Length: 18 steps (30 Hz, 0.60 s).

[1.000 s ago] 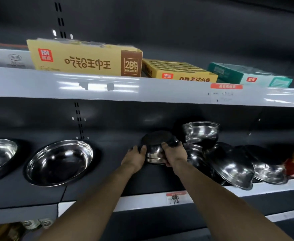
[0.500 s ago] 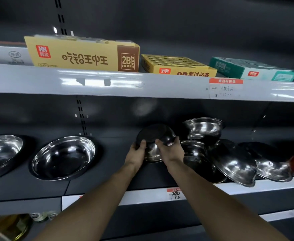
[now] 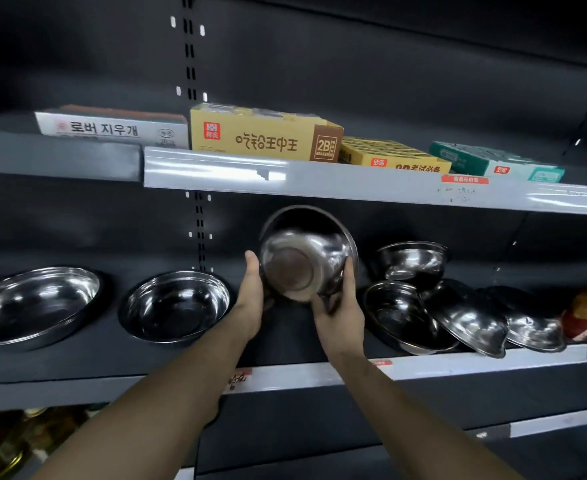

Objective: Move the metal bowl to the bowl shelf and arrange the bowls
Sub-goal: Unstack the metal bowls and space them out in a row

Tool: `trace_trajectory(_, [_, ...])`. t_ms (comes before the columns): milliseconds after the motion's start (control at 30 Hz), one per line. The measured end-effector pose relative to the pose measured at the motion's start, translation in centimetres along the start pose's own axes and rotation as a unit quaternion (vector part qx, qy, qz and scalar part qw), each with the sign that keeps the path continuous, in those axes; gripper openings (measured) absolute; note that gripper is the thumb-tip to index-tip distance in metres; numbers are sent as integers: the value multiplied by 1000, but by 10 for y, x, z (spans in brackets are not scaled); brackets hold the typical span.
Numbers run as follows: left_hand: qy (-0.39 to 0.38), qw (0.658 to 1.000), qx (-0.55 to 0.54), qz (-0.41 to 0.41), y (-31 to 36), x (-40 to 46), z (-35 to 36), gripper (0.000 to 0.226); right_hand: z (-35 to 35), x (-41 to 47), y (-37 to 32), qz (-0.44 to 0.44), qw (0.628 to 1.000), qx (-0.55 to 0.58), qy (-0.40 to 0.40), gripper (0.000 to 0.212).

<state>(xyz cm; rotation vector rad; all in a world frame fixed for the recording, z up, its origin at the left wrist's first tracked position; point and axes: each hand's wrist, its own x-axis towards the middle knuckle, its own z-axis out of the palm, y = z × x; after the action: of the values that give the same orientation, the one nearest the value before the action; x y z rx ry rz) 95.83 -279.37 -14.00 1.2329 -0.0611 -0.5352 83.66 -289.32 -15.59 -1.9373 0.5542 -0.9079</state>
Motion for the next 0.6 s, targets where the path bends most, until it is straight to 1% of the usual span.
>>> trace_trajectory(67, [6,1000,0,4,7,-5,-14,76,-1,-9,-4,-9,1000,-19,7,91])
trace_trajectory(100, [14,1000,3,1,9,-8,-19,71,-2,-9,-5,1,1000,-19,14,88])
trace_trajectory(167, [19,1000,-7,-7,13,-12,-32,69,-1,-11,-5,50,998,5,31,76])
trace_trajectory(233, [6,1000,-18,-8,15,-16,-43,64,-2,-11,-6,123,989,71,44,58])
trace_trajectory(267, [2,1000,-11,-6,15,-19,-46,56,-3,-12,-7,163,978,123,42,48])
trace_trajectory(300, [0,1000,-1,0,15,-23,-48,42,-4,-12,-8,203,963,174,35,40])
trace_trajectory(333, [3,1000,25,9,14,-24,-51,25,-6,-14,-9,241,947,211,30,36])
trace_trajectory(367, [4,999,47,20,13,-28,-52,14,-7,-17,-9,269,937,221,29,39])
trace_trajectory(433, [-2,995,94,35,9,-31,-55,31,-7,-21,-7,296,933,204,24,50])
trace_trajectory(467, [-3,992,118,36,7,-33,-56,34,-7,-23,-6,304,934,187,24,47])
trace_trajectory(567, [-14,983,176,45,1,-36,-61,33,-9,-26,-6,321,939,122,24,25])
trace_trajectory(600, [-23,979,194,52,0,-36,-63,33,-10,-26,-6,326,938,112,29,23])
